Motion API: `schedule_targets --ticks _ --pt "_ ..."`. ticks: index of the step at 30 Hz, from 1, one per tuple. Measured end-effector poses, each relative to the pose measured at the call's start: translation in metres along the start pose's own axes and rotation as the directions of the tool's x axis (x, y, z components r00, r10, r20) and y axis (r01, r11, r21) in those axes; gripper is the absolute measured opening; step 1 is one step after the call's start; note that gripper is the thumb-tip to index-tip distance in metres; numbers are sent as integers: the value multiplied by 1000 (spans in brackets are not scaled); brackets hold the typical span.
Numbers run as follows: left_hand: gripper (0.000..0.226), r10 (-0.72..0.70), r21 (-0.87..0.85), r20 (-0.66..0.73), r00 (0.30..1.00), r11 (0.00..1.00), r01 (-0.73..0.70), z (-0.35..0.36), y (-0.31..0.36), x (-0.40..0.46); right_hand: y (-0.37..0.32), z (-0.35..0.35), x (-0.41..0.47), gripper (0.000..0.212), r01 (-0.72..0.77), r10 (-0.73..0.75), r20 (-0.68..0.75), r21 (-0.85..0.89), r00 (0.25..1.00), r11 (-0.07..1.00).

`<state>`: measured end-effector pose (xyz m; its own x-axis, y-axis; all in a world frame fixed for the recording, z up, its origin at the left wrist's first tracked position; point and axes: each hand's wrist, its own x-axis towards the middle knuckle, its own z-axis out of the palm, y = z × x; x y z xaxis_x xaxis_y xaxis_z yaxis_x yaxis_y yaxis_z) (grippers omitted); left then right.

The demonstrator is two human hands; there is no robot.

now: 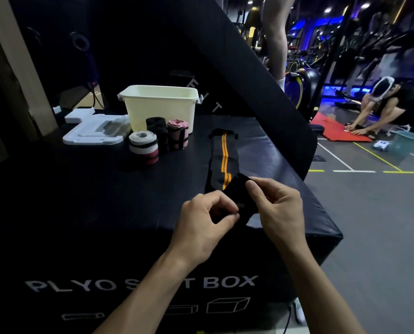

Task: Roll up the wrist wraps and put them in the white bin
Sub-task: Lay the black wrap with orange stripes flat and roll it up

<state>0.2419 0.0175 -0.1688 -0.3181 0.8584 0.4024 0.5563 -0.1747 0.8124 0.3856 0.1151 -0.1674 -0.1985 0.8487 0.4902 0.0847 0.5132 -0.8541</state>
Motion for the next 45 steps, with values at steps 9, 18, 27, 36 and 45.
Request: schedule_targets --ticks 9,18,27,36,45 --pt "32 -6 90 51 999 996 1 -22 -10 -1 3 -3 -1 4 -11 9 -57 -29 998 1000" --pt "13 274 123 -30 961 955 -268 -26 -16 7 -2 7 -3 8 85 -80 143 -30 987 996" --pt "14 349 250 -198 916 922 -297 -17 -15 14 -3 3 -5 11 117 -114 217 2 970 993" --pt "41 348 318 -140 927 902 -291 -16 -13 19 -3 -5 -6 13 135 -128 231 -14 965 991" --pt "15 321 314 -76 944 906 -283 -22 -9 18 -7 -7 -8 14 177 -149 260 -88 954 980"
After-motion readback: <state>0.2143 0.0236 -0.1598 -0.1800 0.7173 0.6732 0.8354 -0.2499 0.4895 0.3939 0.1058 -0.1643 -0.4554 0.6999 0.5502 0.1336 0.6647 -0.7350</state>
